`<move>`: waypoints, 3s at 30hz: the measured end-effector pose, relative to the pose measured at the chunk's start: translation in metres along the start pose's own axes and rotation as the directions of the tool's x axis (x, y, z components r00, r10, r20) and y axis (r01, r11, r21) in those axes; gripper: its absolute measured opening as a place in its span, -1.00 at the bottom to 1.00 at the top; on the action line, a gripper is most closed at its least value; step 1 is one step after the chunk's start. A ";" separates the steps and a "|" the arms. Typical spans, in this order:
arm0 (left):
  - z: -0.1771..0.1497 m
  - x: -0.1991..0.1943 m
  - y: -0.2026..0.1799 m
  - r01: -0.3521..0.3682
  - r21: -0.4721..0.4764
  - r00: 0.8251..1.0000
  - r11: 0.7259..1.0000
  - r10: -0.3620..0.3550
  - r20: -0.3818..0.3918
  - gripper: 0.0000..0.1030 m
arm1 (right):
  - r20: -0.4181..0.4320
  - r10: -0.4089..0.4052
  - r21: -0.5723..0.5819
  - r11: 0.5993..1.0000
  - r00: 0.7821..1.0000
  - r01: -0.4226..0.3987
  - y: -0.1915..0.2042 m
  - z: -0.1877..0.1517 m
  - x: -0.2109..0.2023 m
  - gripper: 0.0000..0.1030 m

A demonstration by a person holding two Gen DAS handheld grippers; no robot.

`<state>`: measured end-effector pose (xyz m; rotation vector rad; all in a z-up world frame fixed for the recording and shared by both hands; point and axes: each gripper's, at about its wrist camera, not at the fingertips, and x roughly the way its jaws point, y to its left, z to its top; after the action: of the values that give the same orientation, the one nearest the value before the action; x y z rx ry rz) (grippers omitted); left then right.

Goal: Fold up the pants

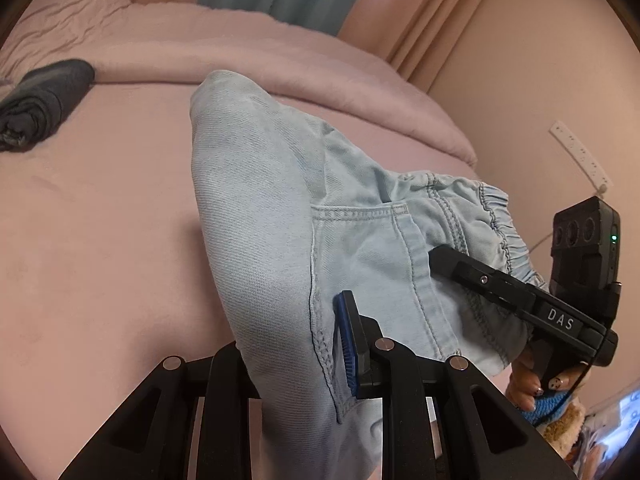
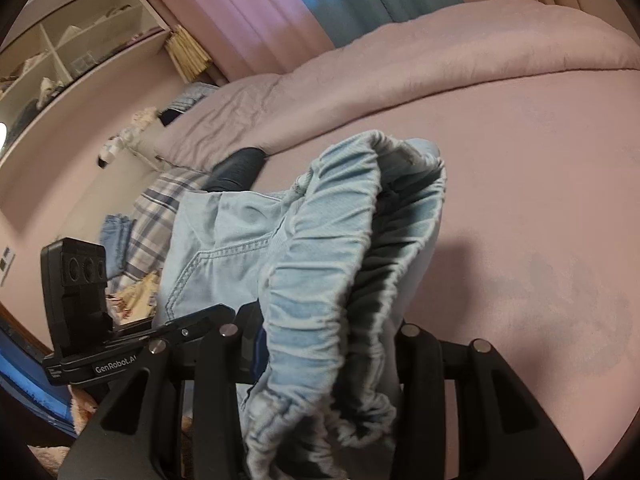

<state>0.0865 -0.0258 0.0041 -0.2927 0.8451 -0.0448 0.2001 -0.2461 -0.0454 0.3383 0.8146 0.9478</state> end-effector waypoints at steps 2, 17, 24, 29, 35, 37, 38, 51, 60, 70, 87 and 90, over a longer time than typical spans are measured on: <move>0.000 0.012 0.002 -0.007 -0.003 1.000 1.000 0.007 -0.019 -0.59 | -0.017 -0.025 0.013 1.000 1.000 0.025 -0.007 -0.001 0.008 -0.22; 0.005 0.044 0.010 0.006 -0.020 0.997 1.000 -0.007 -0.072 -0.59 | -0.054 -0.087 0.047 0.995 0.995 0.090 -0.022 -0.005 0.029 -0.22; 0.000 0.066 0.015 -0.029 -0.030 0.993 0.999 0.026 -0.115 -0.59 | -0.116 -0.137 0.057 0.988 0.984 0.144 -0.030 -0.013 0.047 -0.19; -0.002 0.075 0.020 -0.039 -0.047 0.990 0.998 0.032 -0.138 -0.48 | -0.141 -0.168 0.067 0.982 0.976 0.179 -0.033 -0.017 0.054 -0.08; -0.005 0.086 0.026 -0.062 -0.051 0.987 0.997 0.054 -0.150 -0.32 | -0.159 -0.195 0.067 0.976 0.968 0.207 -0.037 -0.020 0.061 0.04; -0.006 0.086 0.028 -0.066 -0.060 0.987 0.996 0.057 -0.152 -0.23 | -0.159 -0.196 0.068 0.976 0.968 0.208 -0.038 -0.021 0.061 0.06; -0.006 0.086 0.030 -0.065 -0.067 0.987 0.996 0.054 -0.153 -0.23 | -0.158 -0.196 0.068 0.976 0.968 0.209 -0.038 -0.021 0.061 0.07; -0.019 0.073 0.027 -0.162 -0.053 0.979 0.985 0.154 -0.130 0.19 | -0.149 -0.287 0.068 0.952 0.946 0.299 -0.035 -0.028 0.050 0.41; -0.037 0.033 0.023 -0.240 -0.081 0.970 0.967 0.236 -0.056 0.36 | -0.133 -0.397 0.068 0.911 0.908 0.407 -0.027 -0.035 0.025 0.53; -0.043 -0.034 0.003 -0.284 -0.121 0.947 0.951 0.298 0.120 0.84 | 0.017 -0.535 0.001 0.845 0.845 0.535 0.007 -0.034 -0.027 0.53; -0.057 -0.055 -0.050 -0.304 -0.061 0.933 0.951 0.310 0.181 0.85 | 0.200 -0.517 -0.018 0.848 0.833 0.530 0.054 -0.051 -0.089 0.60; -0.063 -0.049 -0.056 -0.291 -0.051 0.942 0.955 0.295 0.158 0.85 | 0.201 -0.522 -0.027 0.843 0.829 0.537 0.056 -0.053 -0.089 0.60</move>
<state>0.0115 -0.0867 0.0162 -0.1900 0.7182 0.2665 0.0991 -0.2925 -0.0060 0.1097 0.6435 0.4139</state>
